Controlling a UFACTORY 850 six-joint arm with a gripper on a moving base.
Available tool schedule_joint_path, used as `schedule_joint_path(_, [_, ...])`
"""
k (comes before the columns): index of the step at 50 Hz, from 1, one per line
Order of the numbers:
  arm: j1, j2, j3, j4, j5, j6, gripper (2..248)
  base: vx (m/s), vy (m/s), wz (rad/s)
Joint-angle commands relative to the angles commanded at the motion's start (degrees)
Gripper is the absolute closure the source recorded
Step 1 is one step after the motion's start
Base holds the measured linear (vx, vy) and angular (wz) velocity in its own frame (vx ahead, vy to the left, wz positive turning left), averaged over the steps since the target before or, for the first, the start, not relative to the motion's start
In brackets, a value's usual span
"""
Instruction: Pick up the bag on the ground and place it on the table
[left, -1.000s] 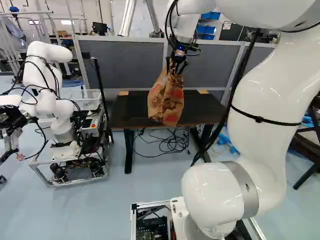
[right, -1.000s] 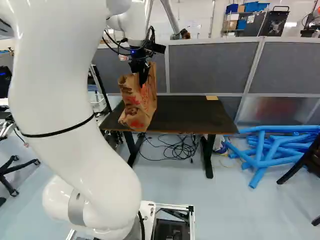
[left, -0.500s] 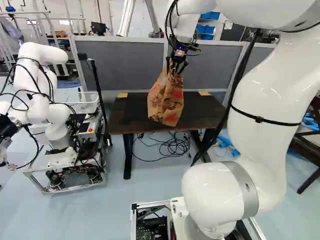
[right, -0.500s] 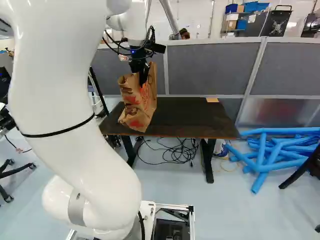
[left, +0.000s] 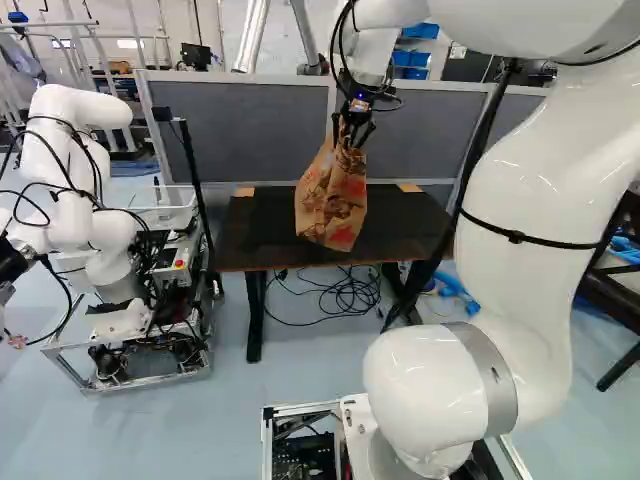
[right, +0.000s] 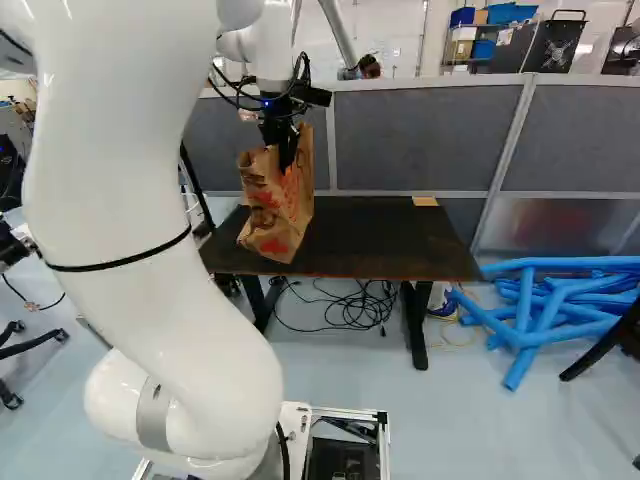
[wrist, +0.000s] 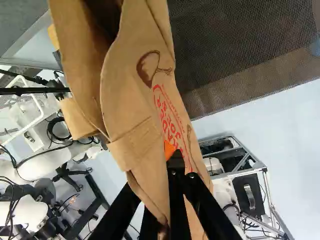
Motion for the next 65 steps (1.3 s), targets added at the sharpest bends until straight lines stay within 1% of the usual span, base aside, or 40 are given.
schedule_joint_path(28, [-0.1, -2.9, -3.2, 0.0, 0.0, 0.0, 228, 0.0, 0.0, 0.0])
schedule_joint_path(49, [-0.7, -7.8, -5.7, 0.0, 1.2, 0.0, 228, 0.0, 0.0, 0.0])
schedule_joint_path(65, [-1.1, -11.7, -7.7, 0.0, 4.1, 0.0, 228, 0.0, 0.0, 0.0])
